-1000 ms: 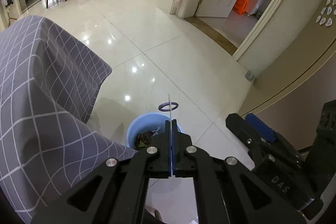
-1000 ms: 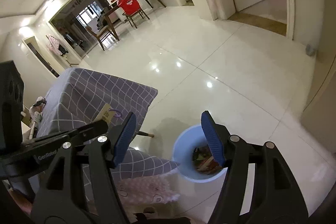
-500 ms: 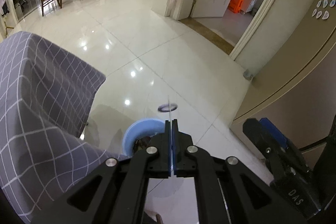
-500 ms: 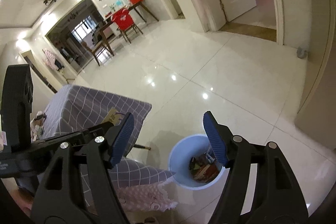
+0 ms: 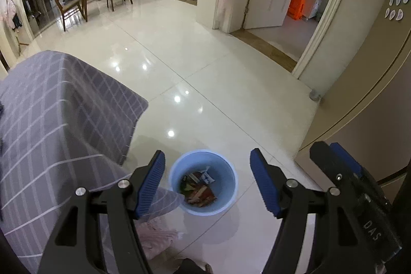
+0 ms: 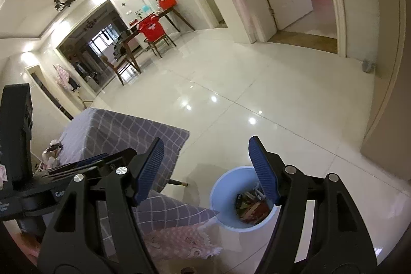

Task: Collect trash
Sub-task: 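Move both grippers back to the table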

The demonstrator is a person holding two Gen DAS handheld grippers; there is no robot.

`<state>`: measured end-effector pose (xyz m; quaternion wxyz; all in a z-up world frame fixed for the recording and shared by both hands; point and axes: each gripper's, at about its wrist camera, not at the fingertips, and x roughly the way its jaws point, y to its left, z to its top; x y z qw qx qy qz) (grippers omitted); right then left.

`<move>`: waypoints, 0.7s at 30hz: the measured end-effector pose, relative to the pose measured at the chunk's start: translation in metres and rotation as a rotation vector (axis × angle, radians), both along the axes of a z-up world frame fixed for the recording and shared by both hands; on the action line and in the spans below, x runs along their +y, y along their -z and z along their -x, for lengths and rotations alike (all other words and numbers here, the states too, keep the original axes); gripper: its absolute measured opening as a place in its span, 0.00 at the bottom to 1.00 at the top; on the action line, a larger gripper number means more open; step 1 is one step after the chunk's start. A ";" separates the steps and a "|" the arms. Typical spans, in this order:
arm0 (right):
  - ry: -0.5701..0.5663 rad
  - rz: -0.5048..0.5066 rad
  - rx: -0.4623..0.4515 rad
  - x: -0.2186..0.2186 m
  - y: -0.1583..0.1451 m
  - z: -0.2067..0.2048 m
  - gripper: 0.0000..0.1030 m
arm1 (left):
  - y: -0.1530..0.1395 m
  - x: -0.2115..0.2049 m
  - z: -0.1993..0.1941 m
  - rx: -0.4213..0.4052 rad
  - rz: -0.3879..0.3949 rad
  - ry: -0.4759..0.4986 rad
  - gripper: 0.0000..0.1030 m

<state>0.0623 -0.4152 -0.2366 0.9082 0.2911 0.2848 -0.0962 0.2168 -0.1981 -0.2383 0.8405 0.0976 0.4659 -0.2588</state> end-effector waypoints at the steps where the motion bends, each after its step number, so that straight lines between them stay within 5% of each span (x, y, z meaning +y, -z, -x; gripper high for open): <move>1: -0.011 0.003 -0.003 0.005 -0.003 -0.001 0.66 | -0.005 0.006 0.002 -0.010 0.002 -0.002 0.66; 10: -0.169 0.049 -0.044 0.085 -0.041 -0.031 0.66 | -0.053 0.088 0.004 -0.123 0.011 -0.091 0.66; 21: -0.492 0.143 -0.047 0.253 -0.074 -0.120 0.66 | -0.088 0.271 -0.039 -0.199 0.008 -0.344 0.66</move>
